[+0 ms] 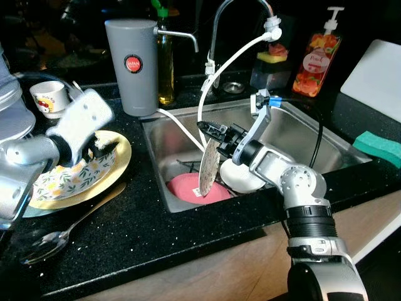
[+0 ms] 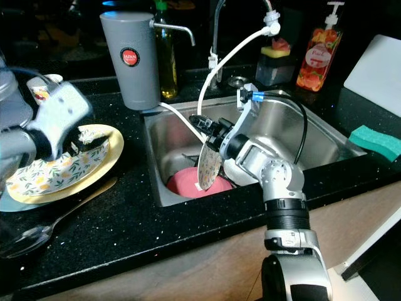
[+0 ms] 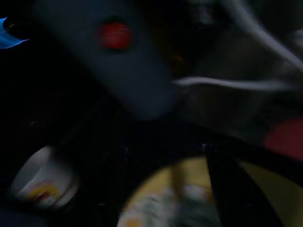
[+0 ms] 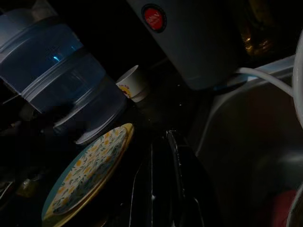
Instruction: Kitchen organization
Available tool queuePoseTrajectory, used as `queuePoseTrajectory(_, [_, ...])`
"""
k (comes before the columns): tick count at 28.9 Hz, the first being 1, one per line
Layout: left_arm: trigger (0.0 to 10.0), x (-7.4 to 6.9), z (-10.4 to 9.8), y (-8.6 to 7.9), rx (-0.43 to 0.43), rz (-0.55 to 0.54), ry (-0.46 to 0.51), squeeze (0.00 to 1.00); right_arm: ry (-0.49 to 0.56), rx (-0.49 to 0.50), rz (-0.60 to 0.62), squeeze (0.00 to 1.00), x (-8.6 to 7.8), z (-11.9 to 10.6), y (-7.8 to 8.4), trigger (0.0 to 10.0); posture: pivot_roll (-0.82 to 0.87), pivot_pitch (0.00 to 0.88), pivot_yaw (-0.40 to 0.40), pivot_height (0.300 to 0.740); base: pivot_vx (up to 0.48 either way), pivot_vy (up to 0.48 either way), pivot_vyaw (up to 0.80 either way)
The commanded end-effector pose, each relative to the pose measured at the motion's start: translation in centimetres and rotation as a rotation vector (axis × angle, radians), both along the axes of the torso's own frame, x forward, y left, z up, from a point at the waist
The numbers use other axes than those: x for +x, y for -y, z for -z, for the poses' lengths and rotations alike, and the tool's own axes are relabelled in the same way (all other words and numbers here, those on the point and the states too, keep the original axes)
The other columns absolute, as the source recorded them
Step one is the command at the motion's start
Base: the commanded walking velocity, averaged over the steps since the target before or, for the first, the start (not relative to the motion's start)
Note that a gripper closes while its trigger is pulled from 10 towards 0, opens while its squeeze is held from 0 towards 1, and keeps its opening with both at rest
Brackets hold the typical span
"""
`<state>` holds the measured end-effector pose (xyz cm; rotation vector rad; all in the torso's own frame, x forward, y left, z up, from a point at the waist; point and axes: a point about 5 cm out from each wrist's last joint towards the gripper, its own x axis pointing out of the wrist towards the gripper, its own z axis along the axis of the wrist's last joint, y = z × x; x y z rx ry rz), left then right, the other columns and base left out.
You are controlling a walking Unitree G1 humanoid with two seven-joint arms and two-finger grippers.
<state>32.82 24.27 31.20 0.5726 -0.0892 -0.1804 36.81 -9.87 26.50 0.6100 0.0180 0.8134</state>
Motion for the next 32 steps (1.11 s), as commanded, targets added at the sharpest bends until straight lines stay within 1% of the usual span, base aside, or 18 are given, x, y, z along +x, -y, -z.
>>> queuePoseTrajectory(1, [10.0, 0.2, 0.5, -1.7, -0.056, -0.140, -0.007, 0.00, 0.001, 0.003, -0.006, 0.00, 0.0, -0.1, -0.1, 10.0, 0.08, 0.056, 0.002, 0.740, 0.000, 0.000, 0.00])
queuePoseTrajectory(3, [10.0, 0.3, 1.2, -2.8, -0.091, -0.247, -0.040, 0.02, 0.000, 0.003, -0.010, 0.00, -0.1, 0.0, -0.2, 10.0, 0.08, 0.052, 0.002, 0.740, 0.000, 0.000, 0.00])
queuePoseTrajectory(4, [10.0, 0.3, 1.6, -3.8, -0.159, -0.334, -0.059, 0.11, -0.001, 0.003, -0.013, 0.00, -0.1, 0.1, -0.3, 10.0, 0.08, 0.050, 0.003, 0.740, 0.000, 0.000, 0.00])
queuePoseTrajectory(5, [10.0, 0.3, 1.6, -3.8, -0.159, -0.334, -0.059, 0.11, -0.001, 0.003, -0.013, 0.00, -0.1, 0.1, -0.3, 10.0, 0.08, 0.050, 0.003, 0.740, 0.000, 0.000, 0.00])
queuePoseTrajectory(6, [10.0, 0.3, 2.3, -4.8, -0.185, -0.433, -0.090, 0.15, -0.002, 0.003, -0.016, 0.00, -0.2, 0.1, -0.4, 10.0, 0.08, 0.050, 0.003, 0.740, 0.000, 0.000, 0.00])
queuePoseTrajectory(8, [10.0, 0.3, 3.3, -6.3, -0.250, -0.572, -0.110, 0.07, -0.004, 0.000, -0.023, 0.00, -0.2, 0.2, -0.6, 10.0, 0.08, 0.050, 0.003, 0.740, 0.000, 0.000, 0.00])
queuePoseTrajectory(9, [10.0, 0.3, 3.3, -6.3, -0.250, -0.572, -0.110, 0.07, -0.004, 0.000, -0.023, 0.00, -0.2, 0.2, -0.6, 10.0, 0.08, 0.050, 0.003, 0.740, 0.000, 0.000, 0.00])
queuePoseTrajectory(11, [10.0, 0.2, 3.8, -7.0, -0.316, -0.549, -0.083, 0.02, -0.006, -0.020, -0.033, 0.00, -0.3, 0.5, -1.1, 10.0, 0.08, 0.050, 0.003, 0.740, 0.000, 0.000, 0.00])
queuePoseTrajectory(12, [10.0, 0.0, 4.2, -7.3, -0.384, -0.528, -0.083, 0.95, -0.006, -0.036, -0.040, 0.00, -0.3, 0.7, -1.4, 10.0, 0.08, 0.050, 0.003, 0.740, 0.000, 0.000, 0.00])
queuePoseTrajectory(13, [10.0, 0.0, 4.2, -7.3, -0.384, -0.528, -0.083, 0.95, -0.006, -0.036, -0.040, 0.00, -0.3, 0.7, -1.4, 10.0, 0.08, 0.050, 0.003, 0.740, 0.000, 0.000, 0.00])
queuePoseTrajectory(14, [10.0, -0.3, 4.3, -7.3, -0.436, -0.513, -0.077, 1.00, -0.006, -0.047, -0.046, 0.00, -0.4, 0.8, -1.6, 10.0, 0.08, 0.055, -0.004, 0.740, 0.000, 0.000, 0.00])
queuePoseTrajectory(16, [10.0, -0.3, 4.3, -7.3, -0.436, -0.513, -0.077, 1.00, -0.006, -0.047, -0.046, 0.00, -0.4, 0.8, -1.6, 10.0, 0.08, 0.055, -0.004, 0.740, 0.000, 0.000, 0.00])
queuePoseTrajectory(19, [10.0, -0.7, 4.6, -7.4, -0.482, -0.523, -0.100, 1.00, -0.006, -0.063, -0.058, 0.00, -0.5, 1.1, -2.0, 10.0, 0.08, 0.058, -0.006, 0.740, 0.000, 0.000, 0.00])
queuePoseTrajectory(22, [10.0, -1.3, 5.5, -7.3, -0.554, -0.527, -0.190, 1.00, 0.001, -0.094, -0.073, 0.00, -0.6, 1.4, -2.4, 10.0, 0.08, 0.062, -0.012, 0.740, 0.000, 0.000, 0.00])
queuePoseTrajectory(28, [10.0, -1.6, 6.1, -7.4, -0.580, -0.547, -0.248, 1.00, 0.019, -0.140, -0.089, 0.00, -0.7, 1.6, -2.6, 10.0, 0.08, 0.064, -0.013, 0.740, 0.000, 0.000, 0.00])
queuePoseTrajectory(29, [10.0, -1.7, 6.4, -7.7, -0.580, -0.569, -0.260, 0.00, 0.031, -0.166, -0.102, 0.00, -0.8, 1.8, -2.7, 10.0, 0.08, 0.064, -0.013, 0.740, 0.000, 0.000, 0.00])
queuePoseTrajectory(31, [10.0, -1.9, 6.7, -8.1, -0.575, -0.589, -0.277, 0.00, 0.052, -0.193, -0.126, 0.00, -1.0, 2.0, -2.8, 10.0, 0.08, 0.064, -0.013, 0.740, 0.000, 0.000, 0.00])
queuePoseTrajectory(32, [10.0, -2.1, 7.0, -8.5, -0.542, -0.610, -0.291, 0.00, 0.093, -0.227, -0.157, 0.00, -1.4, 2.0, -2.9, 10.0, 0.08, 0.064, -0.013, 0.740, 0.000, 0.000, 0.00])
